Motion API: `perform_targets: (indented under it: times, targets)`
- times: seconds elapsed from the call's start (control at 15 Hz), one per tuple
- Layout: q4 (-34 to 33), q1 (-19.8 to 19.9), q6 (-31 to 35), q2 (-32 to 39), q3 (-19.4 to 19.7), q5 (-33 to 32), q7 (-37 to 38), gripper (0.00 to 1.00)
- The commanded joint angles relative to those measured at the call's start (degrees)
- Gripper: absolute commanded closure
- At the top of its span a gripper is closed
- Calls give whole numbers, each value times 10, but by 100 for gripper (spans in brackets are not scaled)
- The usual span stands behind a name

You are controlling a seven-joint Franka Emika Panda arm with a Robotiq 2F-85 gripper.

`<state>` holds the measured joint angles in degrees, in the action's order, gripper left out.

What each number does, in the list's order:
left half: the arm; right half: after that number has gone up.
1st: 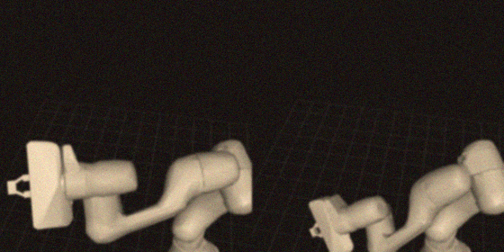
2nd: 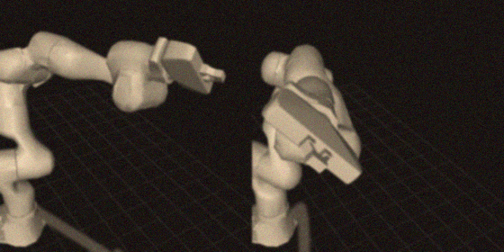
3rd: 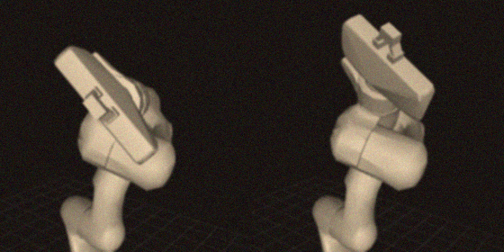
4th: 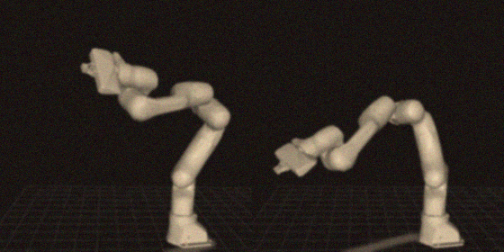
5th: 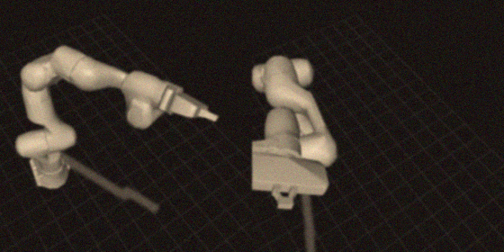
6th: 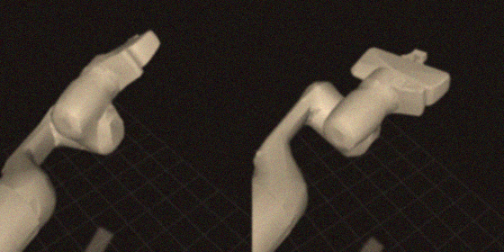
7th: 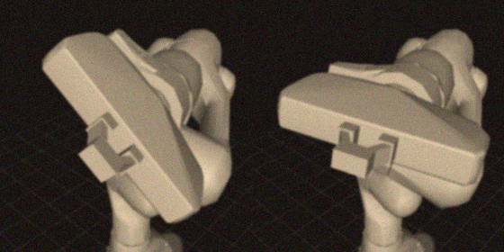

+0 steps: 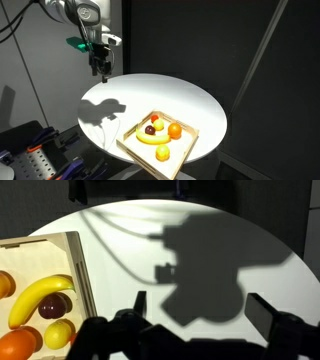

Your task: Put the apple in the box

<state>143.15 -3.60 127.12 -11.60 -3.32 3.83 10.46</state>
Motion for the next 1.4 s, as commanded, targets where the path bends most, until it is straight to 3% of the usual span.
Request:
perform_targets:
  times: [0.0, 0.53, 1.33]
  targets:
    - [15, 1, -4, -33, -6, 4, 6, 0]
    - [26, 8, 11, -61, -12, -13, 27, 0]
    - [15, 5, 1, -45, -10, -3, 16, 0]
